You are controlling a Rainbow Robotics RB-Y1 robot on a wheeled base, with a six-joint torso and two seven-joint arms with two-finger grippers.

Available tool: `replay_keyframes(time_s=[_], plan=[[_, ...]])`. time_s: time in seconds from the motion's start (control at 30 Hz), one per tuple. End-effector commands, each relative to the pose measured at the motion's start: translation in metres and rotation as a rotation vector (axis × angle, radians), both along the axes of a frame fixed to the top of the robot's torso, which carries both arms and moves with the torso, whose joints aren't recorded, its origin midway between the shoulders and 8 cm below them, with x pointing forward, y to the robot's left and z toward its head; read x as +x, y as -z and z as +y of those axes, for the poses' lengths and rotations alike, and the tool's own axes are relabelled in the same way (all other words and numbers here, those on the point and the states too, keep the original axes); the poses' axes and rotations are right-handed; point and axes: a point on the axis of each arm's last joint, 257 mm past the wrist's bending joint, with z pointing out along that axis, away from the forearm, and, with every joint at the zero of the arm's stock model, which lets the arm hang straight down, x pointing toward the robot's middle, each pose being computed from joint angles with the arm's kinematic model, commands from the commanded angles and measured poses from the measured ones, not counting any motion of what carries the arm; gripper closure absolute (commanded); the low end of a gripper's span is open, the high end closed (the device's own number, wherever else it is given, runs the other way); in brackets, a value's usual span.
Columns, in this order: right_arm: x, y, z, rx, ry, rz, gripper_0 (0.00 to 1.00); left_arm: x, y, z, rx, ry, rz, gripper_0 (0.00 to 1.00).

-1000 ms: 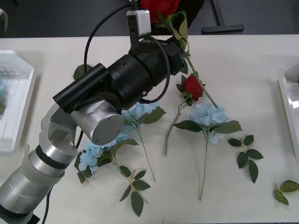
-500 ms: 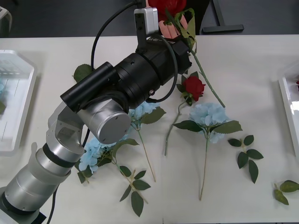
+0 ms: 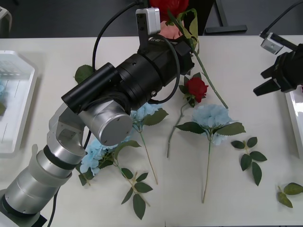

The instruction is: Place the red flowers into the right box and the blue flowers into the left box. If a person shows an open palm, hand one flower to the person first, then continue sorting.

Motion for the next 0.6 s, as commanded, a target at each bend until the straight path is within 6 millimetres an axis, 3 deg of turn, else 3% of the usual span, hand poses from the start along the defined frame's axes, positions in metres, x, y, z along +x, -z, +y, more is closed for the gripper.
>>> replay_keyframes(time_s=[0.03, 0.2, 0.33, 0.6], plan=[[-0.025, -0.010, -0.001, 0.080, 0.055, 0.103, 0.13, -0.015, -0.030, -0.019, -0.077, 0.060, -0.002, 1.00], [-0.028, -0.011, 0.001, 0.086, 0.057, 0.121, 0.13, -0.015, -0.030, -0.019, -0.077, 0.060, -0.002, 1.00], [-0.027, -0.003, -0.010, 0.043, 0.078, 0.126, 0.13, -0.015, -0.030, -0.019, -0.077, 0.060, -0.002, 1.00], [-0.049, 0.056, -0.041, -0.126, 0.239, 0.232, 0.13, -0.015, -0.030, -0.019, -0.077, 0.060, -0.002, 1.00]])
